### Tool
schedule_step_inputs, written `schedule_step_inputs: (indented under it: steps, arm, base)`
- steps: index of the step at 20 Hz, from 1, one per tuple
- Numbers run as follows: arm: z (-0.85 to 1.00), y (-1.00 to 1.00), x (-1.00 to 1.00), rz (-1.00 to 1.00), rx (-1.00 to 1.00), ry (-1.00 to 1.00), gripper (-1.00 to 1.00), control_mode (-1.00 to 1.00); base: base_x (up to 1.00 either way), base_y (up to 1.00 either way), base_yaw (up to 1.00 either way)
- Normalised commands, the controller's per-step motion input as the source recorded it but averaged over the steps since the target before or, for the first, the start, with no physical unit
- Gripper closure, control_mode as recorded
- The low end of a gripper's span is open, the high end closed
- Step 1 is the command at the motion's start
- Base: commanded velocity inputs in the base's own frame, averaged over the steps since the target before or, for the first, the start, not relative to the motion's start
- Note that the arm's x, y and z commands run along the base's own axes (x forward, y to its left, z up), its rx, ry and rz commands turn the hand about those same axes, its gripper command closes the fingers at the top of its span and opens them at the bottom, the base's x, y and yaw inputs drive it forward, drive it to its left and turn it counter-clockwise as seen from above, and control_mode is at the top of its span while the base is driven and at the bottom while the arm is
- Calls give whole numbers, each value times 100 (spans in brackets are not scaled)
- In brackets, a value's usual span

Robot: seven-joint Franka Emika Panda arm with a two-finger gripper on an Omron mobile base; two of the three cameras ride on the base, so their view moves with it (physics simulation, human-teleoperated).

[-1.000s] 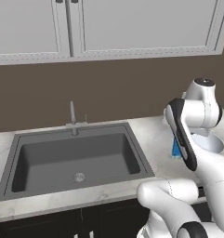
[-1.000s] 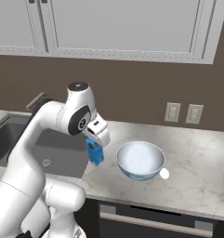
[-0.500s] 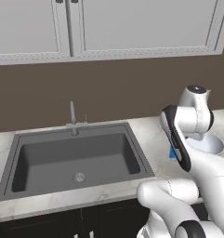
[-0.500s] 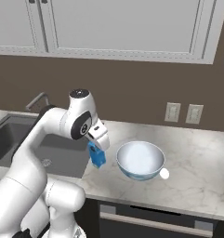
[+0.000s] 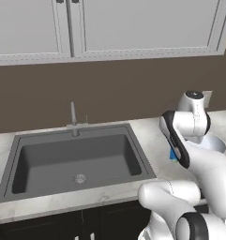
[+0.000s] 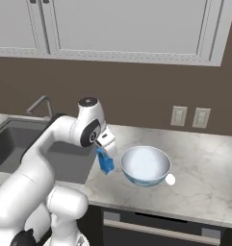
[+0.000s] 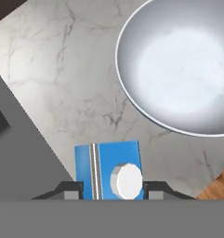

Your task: Gather the eggs and milk located in the vicinity of the sink area and place them right next to the bowl.

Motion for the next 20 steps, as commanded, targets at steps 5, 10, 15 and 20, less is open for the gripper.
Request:
schedule_step_inputs:
  steps: [5, 10, 15, 20]
  arm:
    - [-18, -15, 26, -4, 0, 0, 100, -100]
    - [-18, -18, 23, -4, 0, 0, 100, -100]
    - [-15, -9, 14, -3, 1, 0, 100, -100]
    - [-15, -1, 11, -2, 0, 0, 100, -100]
  base:
    - [0, 0, 0]
    - [0, 0, 0]
    - [0, 0, 0]
    - [0, 0, 0]
